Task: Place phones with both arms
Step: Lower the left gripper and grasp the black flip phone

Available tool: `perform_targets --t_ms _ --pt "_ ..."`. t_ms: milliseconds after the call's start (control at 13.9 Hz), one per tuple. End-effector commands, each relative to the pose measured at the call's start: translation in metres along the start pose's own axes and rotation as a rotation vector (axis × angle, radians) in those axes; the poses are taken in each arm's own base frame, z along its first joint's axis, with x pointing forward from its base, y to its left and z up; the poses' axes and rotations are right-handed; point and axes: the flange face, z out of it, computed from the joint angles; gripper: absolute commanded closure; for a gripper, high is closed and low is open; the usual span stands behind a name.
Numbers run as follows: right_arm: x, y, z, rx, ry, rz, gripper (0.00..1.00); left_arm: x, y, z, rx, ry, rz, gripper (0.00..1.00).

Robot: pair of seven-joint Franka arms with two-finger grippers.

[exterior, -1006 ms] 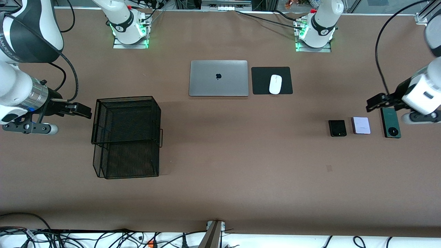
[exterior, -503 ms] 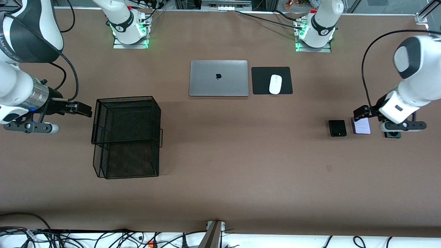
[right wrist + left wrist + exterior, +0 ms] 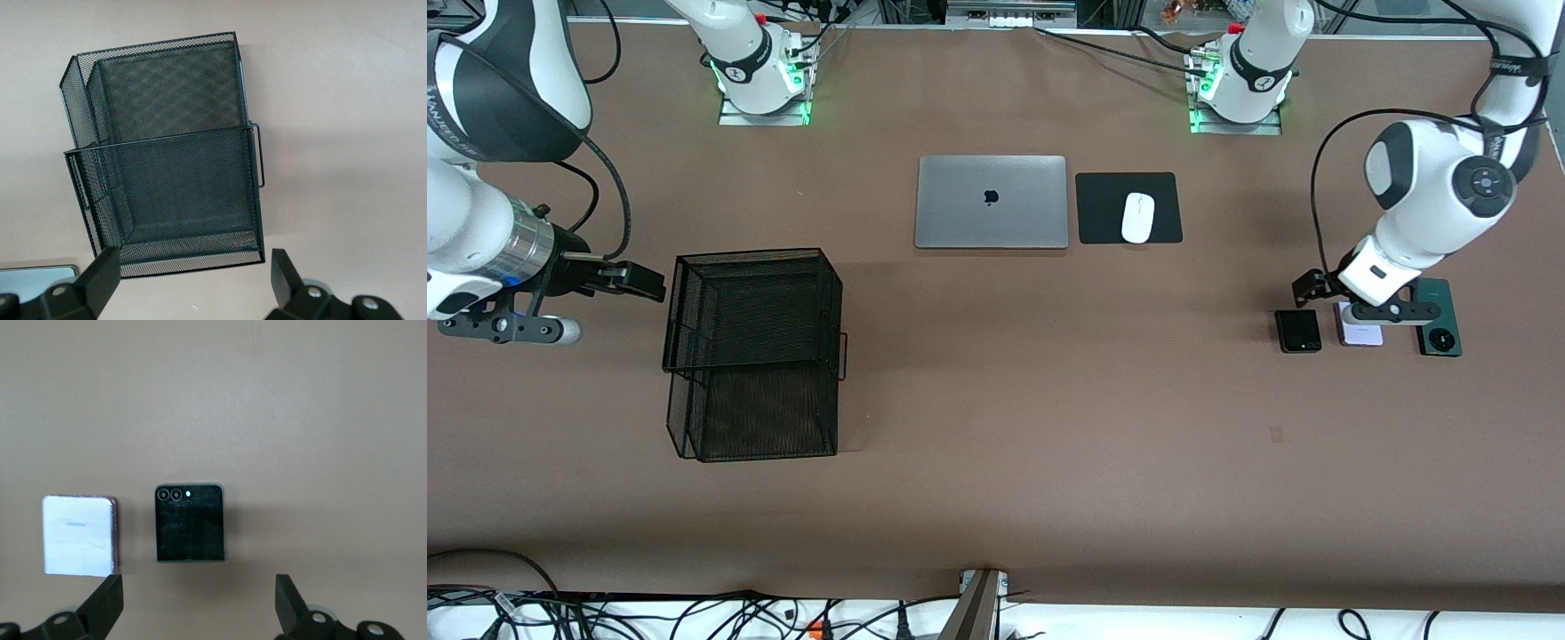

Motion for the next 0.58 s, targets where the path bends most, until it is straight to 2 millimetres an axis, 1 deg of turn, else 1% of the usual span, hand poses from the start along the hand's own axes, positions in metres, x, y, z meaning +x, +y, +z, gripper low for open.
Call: perform_targets --t_ms 0,72,144,288,431,503 --pt "-0.007 0.001 -0.009 0.014 -0.005 -0.009 0.00 -0.001 -0.006 0.029 0.030 0.013 0.049 0.00" --pt "-0.007 0.001 -0.009 0.014 -0.005 -0.009 0.00 -0.001 -0.012 0.043 0.030 0.020 0.042 0.00" --pt "-0.007 0.001 -0.009 0.014 -0.005 -0.007 0.00 0.000 -0.011 0.053 0.029 0.031 0.043 0.00" --pt "-0.007 0.001 -0.009 0.014 -0.005 -0.007 0.00 0.000 -0.017 0.074 0.027 0.037 0.033 0.00" --pt "-0.007 0.001 -0.009 0.014 -0.005 -0.007 0.00 0.000 -0.017 0.091 0.025 0.050 0.031 0.00" --pt "-0.007 0.001 -0.009 0.014 -0.005 -0.007 0.00 0.000 -0.018 0.096 0.025 0.051 0.030 0.00"
